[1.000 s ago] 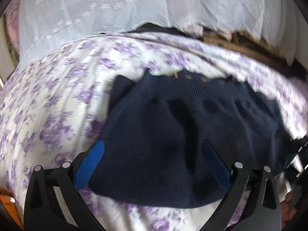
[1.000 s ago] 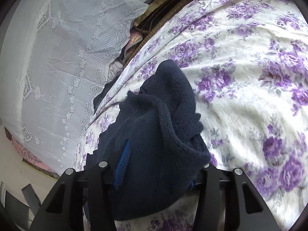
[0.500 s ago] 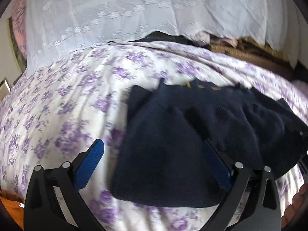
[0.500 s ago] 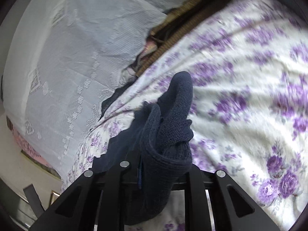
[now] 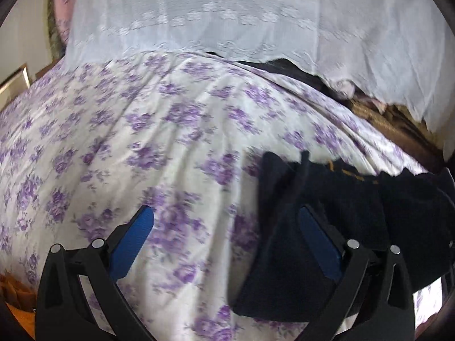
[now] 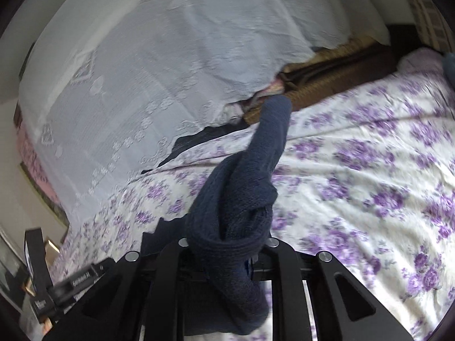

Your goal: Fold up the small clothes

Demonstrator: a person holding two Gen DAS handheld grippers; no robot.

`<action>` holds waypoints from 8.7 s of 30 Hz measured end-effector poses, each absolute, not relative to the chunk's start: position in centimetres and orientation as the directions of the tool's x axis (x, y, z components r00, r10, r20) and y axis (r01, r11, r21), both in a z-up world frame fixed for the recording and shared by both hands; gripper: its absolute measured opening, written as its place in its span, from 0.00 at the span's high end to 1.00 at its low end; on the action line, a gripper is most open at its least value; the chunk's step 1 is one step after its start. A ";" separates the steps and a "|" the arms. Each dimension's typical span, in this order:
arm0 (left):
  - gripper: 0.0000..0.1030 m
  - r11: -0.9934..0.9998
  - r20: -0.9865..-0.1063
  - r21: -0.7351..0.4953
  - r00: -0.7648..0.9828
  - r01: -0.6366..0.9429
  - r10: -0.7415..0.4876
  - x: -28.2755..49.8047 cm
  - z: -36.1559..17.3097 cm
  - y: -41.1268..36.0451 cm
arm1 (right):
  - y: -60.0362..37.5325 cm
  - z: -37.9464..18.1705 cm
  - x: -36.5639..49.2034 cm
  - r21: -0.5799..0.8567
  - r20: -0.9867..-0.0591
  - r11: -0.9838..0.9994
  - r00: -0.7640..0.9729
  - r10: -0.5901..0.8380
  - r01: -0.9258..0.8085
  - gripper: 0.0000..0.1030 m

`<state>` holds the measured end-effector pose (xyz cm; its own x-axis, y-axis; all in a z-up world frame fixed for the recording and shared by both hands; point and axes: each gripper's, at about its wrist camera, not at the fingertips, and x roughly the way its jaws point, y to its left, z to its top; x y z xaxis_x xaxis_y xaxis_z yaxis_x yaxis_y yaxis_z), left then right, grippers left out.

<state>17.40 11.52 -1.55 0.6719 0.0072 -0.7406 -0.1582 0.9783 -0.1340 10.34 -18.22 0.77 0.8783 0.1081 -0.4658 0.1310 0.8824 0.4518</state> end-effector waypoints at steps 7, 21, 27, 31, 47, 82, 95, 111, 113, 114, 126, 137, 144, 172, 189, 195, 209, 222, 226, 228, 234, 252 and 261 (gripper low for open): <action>0.04 0.951 -0.750 -0.229 0.660 -0.208 -0.037 17.8 -1.7 14.0 | -13.6 2.0 11.4 0.409 -0.469 0.911 0.869 0.156 0.057 0.84; 0.04 0.930 -0.748 -0.250 0.664 -0.268 -0.010 18.0 -1.5 16.4 | -2.1 -1.7 12.3 0.171 -0.572 0.978 0.796 0.199 -0.121 0.83; 0.04 0.938 -0.755 -0.222 0.656 -0.265 0.006 18.2 -1.8 16.1 | 1.2 -4.4 13.3 0.024 -0.680 0.981 0.716 0.156 -0.191 0.80; 0.04 0.939 -0.770 -0.216 0.638 -0.267 0.004 18.5 -2.3 16.0 | 1.5 -3.9 12.9 0.041 -0.704 0.958 0.672 0.228 -0.283 0.41; 0.04 0.994 -0.734 -0.084 0.679 -0.072 -0.013 16.2 -0.2 10.0 | -9.7 1.4 8.9 0.206 -0.578 0.953 0.758 0.301 -0.221 0.86; 0.04 0.985 -0.731 0.150 0.661 -0.085 0.168 18.5 -5.7 6.8 | -9.5 -0.8 15.3 0.158 -0.593 0.972 0.770 0.236 -0.176 0.84; 0.04 0.992 -0.735 0.112 0.667 -0.055 0.120 17.7 -5.1 7.3 | -13.4 -2.1 11.6 0.280 -0.571 0.947 0.766 0.295 -0.156 0.51; 0.05 0.762 -0.642 -0.617 0.433 0.200 -0.633 19.2 -5.4 11.7 | -18.0 -3.8 12.5 0.656 -0.493 0.745 0.675 0.548 -0.126 0.30; 0.05 0.741 -0.613 -0.629 0.437 0.234 -0.658 18.8 -4.9 11.4 | -18.3 -4.0 12.5 0.672 -0.487 0.731 0.673 0.557 -0.120 0.30; 0.05 0.739 -0.603 -0.625 0.445 0.251 -0.662 18.7 -4.6 11.2 | -18.4 -4.0 12.6 0.680 -0.483 0.724 0.671 0.562 -0.118 0.30; 0.05 0.827 -0.732 -0.528 0.389 0.192 -0.559 20.8 -7.5 9.7 | -18.2 -4.5 13.0 0.692 -0.490 0.713 0.652 0.579 -0.113 0.29; 0.05 0.816 -0.723 -0.532 0.379 0.227 -0.577 22.7 -8.2 8.5 | -17.0 -8.2 19.6 0.757 -0.537 0.654 0.564 0.627 -0.005 0.28; 0.19 0.850 -0.734 -0.465 0.428 0.248 -0.527 21.9 -7.7 7.3 | -15.7 -8.4 20.4 0.717 -0.539 0.690 0.553 0.636 -0.095 0.40; 0.56 0.868 -0.702 -0.351 0.516 0.350 -0.491 17.3 -4.6 4.7 | -16.7 -4.9 14.3 0.533 -0.544 0.828 0.680 0.493 -0.174 0.49; 0.64 0.819 -0.693 -0.334 0.468 0.466 -0.548 12.3 -3.3 -0.4 | -21.4 -3.4 8.1 0.535 -0.529 0.838 0.731 0.430 -0.106 0.50; 0.64 0.782 -0.688 -0.305 0.441 0.544 -0.576 8.8 -2.4 -4.3 | -24.9 -2.6 4.0 0.537 -0.510 0.841 0.767 0.389 -0.070 0.50; 0.65 0.683 -0.676 -0.279 0.368 0.675 -0.639 2.3 -0.5 -12.5 | -32.1 -0.9 -5.4 0.532 -0.462 0.847 0.840 0.283 0.007 0.50; 0.65 0.498 -0.672 -0.261 0.214 0.827 -0.709 -4.3 1.5 -26.5 | -43.5 1.5 -15.1 0.527 -0.450 0.831 0.888 0.095 0.178 0.50; 0.65 0.438 -0.676 -0.257 0.163 0.861 -0.718 -6.4 1.8 -31.4 | -47.0 2.0 -18.3 0.519 -0.450 0.821 0.893 0.027 0.237 0.50; 0.65 0.404 -0.679 -0.255 0.134 0.879 -0.722 -7.6 1.8 -33.8 | -48.9 2.1 -19.9 0.515 -0.453 0.813 0.891 -0.012 0.273 0.50; 0.65 0.310 -0.690 -0.257 0.050 0.915 -0.722 -11.1 1.4 -40.7 | -53.6 2.1 -24.3 0.508 -0.462 0.779 0.880 -0.114 0.367 0.50; 0.62 0.203 -0.763 -0.265 -0.076 0.943 -0.642 -16.0 -5.4 -53.2 | -65.8 -5.2 -31.0 0.600 -0.529 0.588 0.820 -0.216 0.542 0.51; 0.11 0.285 -0.765 -0.276 -0.030 0.918 -0.643 -14.2 -7.9 -53.1 | -65.8 -6.8 -31.6 0.602 -0.503 0.600 0.834 -0.228 0.527 0.47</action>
<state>-14.21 -53.05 -7.86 -0.0296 -0.6434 -0.7650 0.9179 0.2854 -0.2756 -31.56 -65.83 -6.77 0.8337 -0.2278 -0.5031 0.5272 0.5995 0.6022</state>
